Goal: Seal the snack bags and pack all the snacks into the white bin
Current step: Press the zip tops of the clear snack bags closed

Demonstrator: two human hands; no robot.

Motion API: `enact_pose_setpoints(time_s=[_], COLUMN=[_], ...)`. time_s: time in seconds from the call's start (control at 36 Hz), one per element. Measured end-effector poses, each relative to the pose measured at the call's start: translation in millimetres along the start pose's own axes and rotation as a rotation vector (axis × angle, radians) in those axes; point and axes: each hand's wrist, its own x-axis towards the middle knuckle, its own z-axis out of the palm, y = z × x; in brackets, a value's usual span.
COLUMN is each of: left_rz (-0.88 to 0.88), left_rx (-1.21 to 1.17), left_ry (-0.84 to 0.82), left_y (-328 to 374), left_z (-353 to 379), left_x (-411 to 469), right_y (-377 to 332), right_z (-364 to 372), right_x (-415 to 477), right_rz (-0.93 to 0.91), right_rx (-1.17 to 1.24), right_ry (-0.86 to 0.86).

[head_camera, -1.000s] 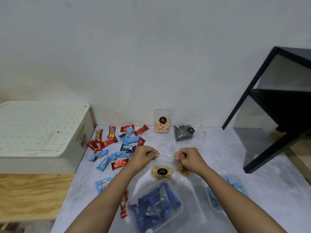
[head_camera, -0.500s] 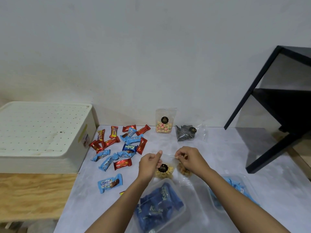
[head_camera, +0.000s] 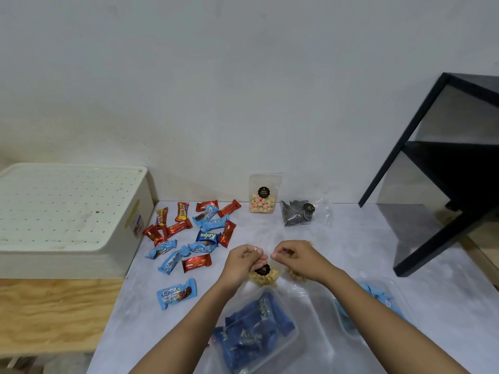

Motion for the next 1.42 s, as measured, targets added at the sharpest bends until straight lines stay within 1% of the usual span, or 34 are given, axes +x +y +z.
enact_pose_setpoints(time_s=[0.08, 0.25, 0.39, 0.53, 0.69, 0.83, 0.92, 1.03, 1.22, 1.42], left_rz=[-0.007, 0.0, 0.037, 0.018, -0.001, 0.018, 0.028, 0.03, 0.025, 0.01], left_rx=[0.017, 0.135, 0.27, 0.245, 0.191, 0.217, 0.224, 0.229, 0.277, 0.313], left_ry=[-0.04, -0.12, -0.074, -0.044, -0.118, -0.177, -0.191, -0.199, -0.184, -0.175], left_y=[0.2, 6.6, 7.4, 5.7, 4.2, 4.7, 4.9, 5.4, 6.1, 6.9], left_z=[-1.8, -9.2, -9.9, -7.9, -13.1, -15.9, -17.4, -19.1, -20.6, -21.7], left_x=[0.4, -1.6, -0.2, 0.3, -0.3, -3.3, -3.9, -6.1, -7.9, -8.4], right_y=[-3.3, -9.4, -14.1, -16.4, -20.5, -17.6, -16.4, -16.5, -20.8, -22.7], right_z=[5.1, 12.3, 17.2, 15.3, 12.2, 16.0, 17.8, 14.1, 12.7, 16.7], right_x=[3.7, 5.7, 9.5, 9.5, 9.2, 6.4, 5.2, 4.8, 4.6, 1.5], right_rz=[0.009, 0.026, 0.003, 0.015, 0.116, 0.192, 0.216, 0.246, 0.288, 0.29], right_rx=[0.042, 0.088, 0.064, 0.111, 0.163, 0.252, 0.309, 0.337, 0.29, 0.26], right_ry=[-0.003, -0.004, 0.009, -0.014, -0.072, -0.066, -0.044, -0.087, -0.069, 0.014])
